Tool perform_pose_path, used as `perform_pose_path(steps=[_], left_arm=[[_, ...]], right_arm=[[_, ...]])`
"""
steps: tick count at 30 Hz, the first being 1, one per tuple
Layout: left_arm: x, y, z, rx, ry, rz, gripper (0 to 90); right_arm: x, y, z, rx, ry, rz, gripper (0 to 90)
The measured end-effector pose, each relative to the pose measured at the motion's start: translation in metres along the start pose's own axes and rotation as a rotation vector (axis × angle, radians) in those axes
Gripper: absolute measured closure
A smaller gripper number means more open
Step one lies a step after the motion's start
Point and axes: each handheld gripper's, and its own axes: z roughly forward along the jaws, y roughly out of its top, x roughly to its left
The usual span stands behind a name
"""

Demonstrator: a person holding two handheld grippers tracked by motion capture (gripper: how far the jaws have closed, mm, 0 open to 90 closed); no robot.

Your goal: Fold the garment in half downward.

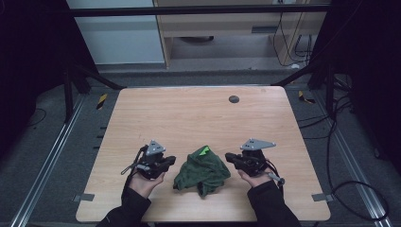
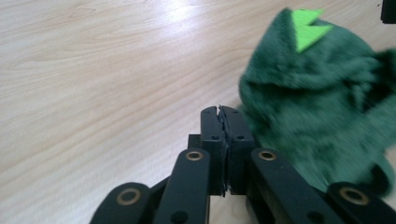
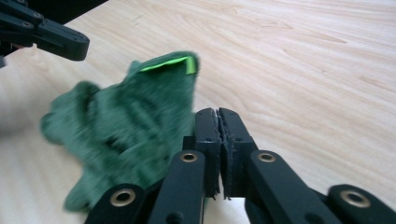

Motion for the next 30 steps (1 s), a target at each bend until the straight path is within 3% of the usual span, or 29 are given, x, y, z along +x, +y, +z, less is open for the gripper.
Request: perform_pose_path(steps=[9,16,20,30], left_arm=[[0.008,0.012,0.044,0.040,-0.062,-0.011,89.8],[0.008,0.015,0.058,0.071,-0.109,-0.009,89.8],[0.004,0.016,0.054,0.056,-0.140,0.006,89.8],[-0.013,0.016,0.021,-0.008,-0.206,0.056,89.8]], right_arm=[[-0.008,0.003,0.028,0.035,0.012,0.022,90.0],[-0.008,0.004,0.048,0.064,0.038,0.035,90.0],[-0.005,0.003,0.051,0.070,0.056,0.024,90.0],[0.012,0.007,0.032,0.028,0.102,-0.012,89.9]])
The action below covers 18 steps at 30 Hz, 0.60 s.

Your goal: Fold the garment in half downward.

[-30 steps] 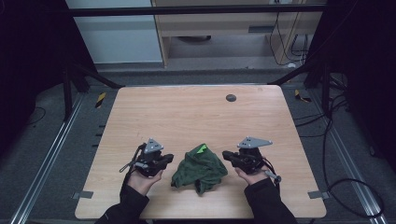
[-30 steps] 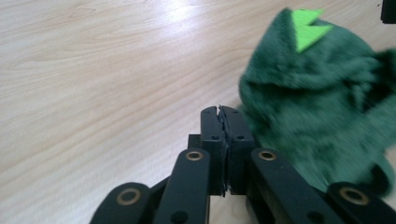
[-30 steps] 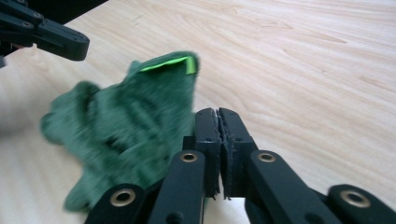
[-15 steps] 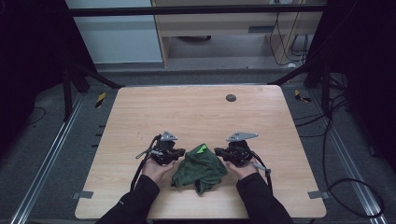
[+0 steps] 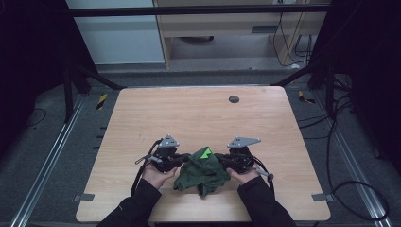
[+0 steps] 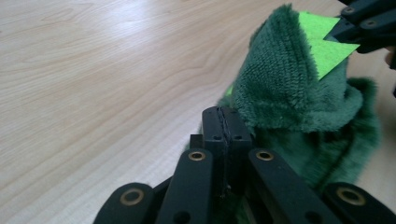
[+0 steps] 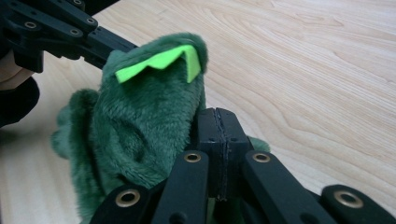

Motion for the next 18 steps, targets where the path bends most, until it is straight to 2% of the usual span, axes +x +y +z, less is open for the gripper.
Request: perform_pose_path(steps=[7,11,18], left_arm=[[-0.022,-0.004,-0.017,-0.012,-0.038,0.046,89.8],[-0.035,-0.011,-0.024,-0.008,-0.046,0.081,89.8],[-0.049,-0.024,-0.029,0.011,-0.071,0.105,89.8]], right_arm=[[0.011,-0.004,-0.015,-0.010,0.021,-0.026,89.8],[0.017,-0.007,-0.023,-0.020,0.034,-0.029,89.7],[0.025,-0.018,-0.031,-0.007,0.052,-0.029,89.5]])
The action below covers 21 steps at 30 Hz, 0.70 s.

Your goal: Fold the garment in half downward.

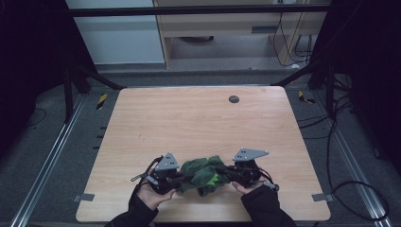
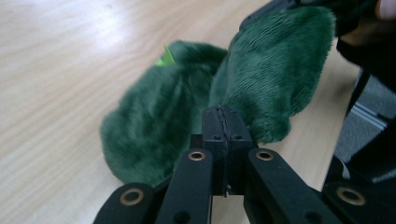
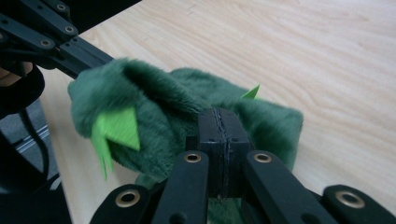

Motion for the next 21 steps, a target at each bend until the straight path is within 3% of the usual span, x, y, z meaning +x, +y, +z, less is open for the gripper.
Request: perform_pose_path(steps=[6,11,16,21], left_arm=[[-0.002,-0.013,0.000,0.032,-0.012,-0.018,89.8],[0.000,-0.017,-0.009,0.014,0.022,-0.048,89.8],[0.008,-0.014,-0.016,-0.020,0.049,-0.079,89.7],[0.012,-0.010,-0.009,-0.011,0.074,-0.094,89.7]], right_arm=[[0.005,-0.011,-0.008,0.010,0.009,0.011,89.2],[0.007,-0.016,-0.012,0.015,0.006,0.012,89.2],[0.005,-0.011,-0.016,-0.014,-0.011,0.013,89.8],[0.002,-0.002,-0.009,-0.025,-0.022,0.009,89.9]])
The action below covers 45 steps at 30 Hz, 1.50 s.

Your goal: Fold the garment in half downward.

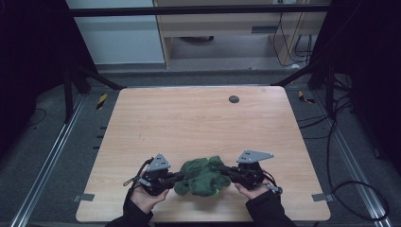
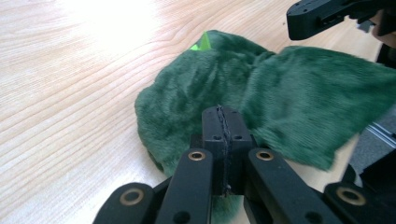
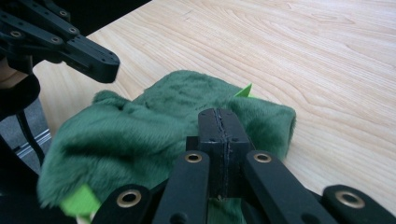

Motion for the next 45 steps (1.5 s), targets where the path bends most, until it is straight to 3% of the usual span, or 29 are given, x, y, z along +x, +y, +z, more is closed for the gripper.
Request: perform_pose_path(steps=[5,14,19,23,28,32,38,45], left_arm=[[-0.004,-0.006,0.015,0.054,-0.009,0.009,89.8],[-0.013,-0.023,0.027,0.127,-0.027,0.023,89.8],[-0.014,-0.028,0.035,0.153,-0.022,0.034,89.8],[-0.011,-0.026,0.029,0.127,0.000,0.028,89.8],[0.000,-0.019,0.013,0.061,0.045,0.008,88.9],[0.016,-0.017,0.002,0.034,0.092,-0.026,86.8],[0.043,-0.021,-0.008,0.009,0.192,-0.074,79.5],[0.071,-0.030,-0.016,-0.010,0.263,-0.120,72.9]], right_arm=[[0.005,-0.003,0.011,0.038,0.019,-0.005,89.9],[0.006,-0.023,0.009,0.088,0.031,0.011,89.7],[0.006,-0.028,0.014,0.112,0.020,-0.003,89.6],[0.005,-0.029,0.016,0.114,0.015,-0.003,88.6],[0.002,-0.021,0.008,0.052,0.002,-0.006,86.4],[-0.007,-0.016,0.000,0.001,-0.051,0.008,83.3],[-0.029,-0.015,-0.010,-0.046,-0.190,0.032,74.0],[-0.052,-0.019,-0.020,-0.046,-0.284,0.071,69.0]])
